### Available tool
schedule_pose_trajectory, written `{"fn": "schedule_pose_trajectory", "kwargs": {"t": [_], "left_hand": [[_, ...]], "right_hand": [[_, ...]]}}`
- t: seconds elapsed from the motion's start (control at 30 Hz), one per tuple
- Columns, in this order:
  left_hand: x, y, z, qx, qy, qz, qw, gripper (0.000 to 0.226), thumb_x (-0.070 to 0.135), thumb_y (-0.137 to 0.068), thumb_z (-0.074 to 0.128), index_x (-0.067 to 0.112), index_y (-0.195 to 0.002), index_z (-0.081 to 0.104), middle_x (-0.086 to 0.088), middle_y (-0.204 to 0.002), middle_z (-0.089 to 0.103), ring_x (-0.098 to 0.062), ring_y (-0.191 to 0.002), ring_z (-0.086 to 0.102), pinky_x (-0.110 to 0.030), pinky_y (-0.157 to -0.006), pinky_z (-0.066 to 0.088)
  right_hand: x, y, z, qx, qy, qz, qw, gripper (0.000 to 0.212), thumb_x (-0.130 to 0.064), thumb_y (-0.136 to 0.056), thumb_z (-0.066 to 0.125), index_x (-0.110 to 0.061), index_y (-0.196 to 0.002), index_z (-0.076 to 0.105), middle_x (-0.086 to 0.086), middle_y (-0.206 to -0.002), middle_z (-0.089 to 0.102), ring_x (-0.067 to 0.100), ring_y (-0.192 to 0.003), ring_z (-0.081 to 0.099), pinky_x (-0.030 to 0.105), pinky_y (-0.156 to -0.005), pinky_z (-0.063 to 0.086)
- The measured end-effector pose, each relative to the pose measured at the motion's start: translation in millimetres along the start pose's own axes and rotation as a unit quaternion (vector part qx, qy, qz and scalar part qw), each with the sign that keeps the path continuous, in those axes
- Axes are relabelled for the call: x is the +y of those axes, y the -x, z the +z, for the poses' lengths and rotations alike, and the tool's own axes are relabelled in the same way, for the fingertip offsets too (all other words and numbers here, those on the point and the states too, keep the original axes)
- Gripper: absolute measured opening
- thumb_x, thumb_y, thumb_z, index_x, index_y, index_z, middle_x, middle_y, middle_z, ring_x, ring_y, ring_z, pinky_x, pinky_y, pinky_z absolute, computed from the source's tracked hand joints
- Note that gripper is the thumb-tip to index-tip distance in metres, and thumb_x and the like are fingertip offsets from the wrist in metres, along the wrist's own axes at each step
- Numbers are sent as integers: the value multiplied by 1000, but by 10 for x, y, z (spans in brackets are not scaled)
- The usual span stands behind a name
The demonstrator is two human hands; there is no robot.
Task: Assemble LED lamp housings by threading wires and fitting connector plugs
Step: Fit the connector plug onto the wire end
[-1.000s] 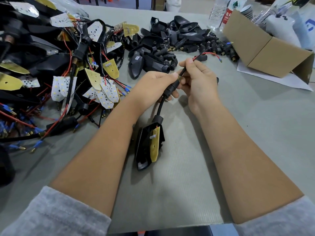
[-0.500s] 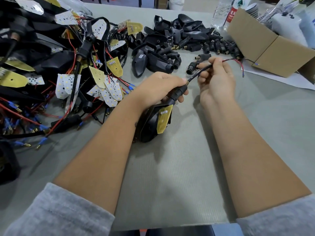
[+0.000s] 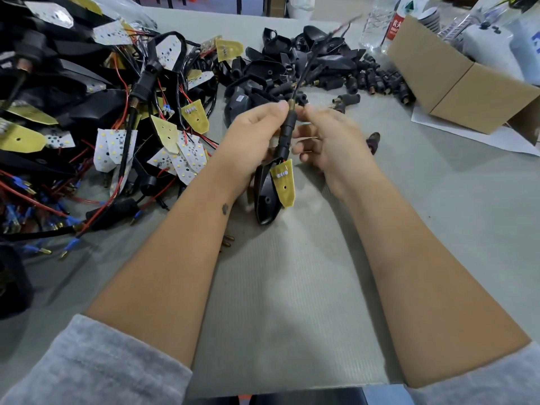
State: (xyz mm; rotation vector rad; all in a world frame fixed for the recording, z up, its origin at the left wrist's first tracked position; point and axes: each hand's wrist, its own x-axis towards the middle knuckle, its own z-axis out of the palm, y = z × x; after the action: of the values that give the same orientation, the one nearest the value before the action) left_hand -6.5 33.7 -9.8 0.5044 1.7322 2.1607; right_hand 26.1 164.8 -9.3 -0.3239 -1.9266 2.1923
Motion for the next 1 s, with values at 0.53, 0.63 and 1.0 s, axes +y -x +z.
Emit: {"fn": "schedule_pose_trajectory", "kwargs": {"t": [0.53, 0.63, 1.0], "left_hand": [[-22, -144, -90, 170, 182, 87, 965, 29, 29, -108, 24, 21, -105, 51, -4, -83, 59, -12, -67, 58, -27, -64, 51], [-2, -149, -82, 175, 216, 83, 957, 28, 29, -109, 21, 17, -107, 46, -7, -83, 59, -14, -66, 58, -28, -65, 50], [-62, -118, -36, 103, -26, 40, 994, 90, 5, -91, 63, 29, -154, 4, -2, -109, 72, -18, -105, 68, -42, -94, 54]], "right_hand": [[-14, 87, 11, -121, 126, -27, 984, 36, 10, -80, 70, -2, -111, 58, 9, -91, 67, 14, -80, 65, 27, -75, 56], [-1, 106, 39, -111, 167, -51, 978, 19, 11, -80, 69, 0, -94, 64, 10, -79, 65, 11, -67, 60, 19, -63, 53], [84, 9, 18, 50, 261, -164, 950, 21, -7, -88, 64, -23, -79, 54, 1, -82, 63, 18, -76, 59, 40, -71, 51]]}}
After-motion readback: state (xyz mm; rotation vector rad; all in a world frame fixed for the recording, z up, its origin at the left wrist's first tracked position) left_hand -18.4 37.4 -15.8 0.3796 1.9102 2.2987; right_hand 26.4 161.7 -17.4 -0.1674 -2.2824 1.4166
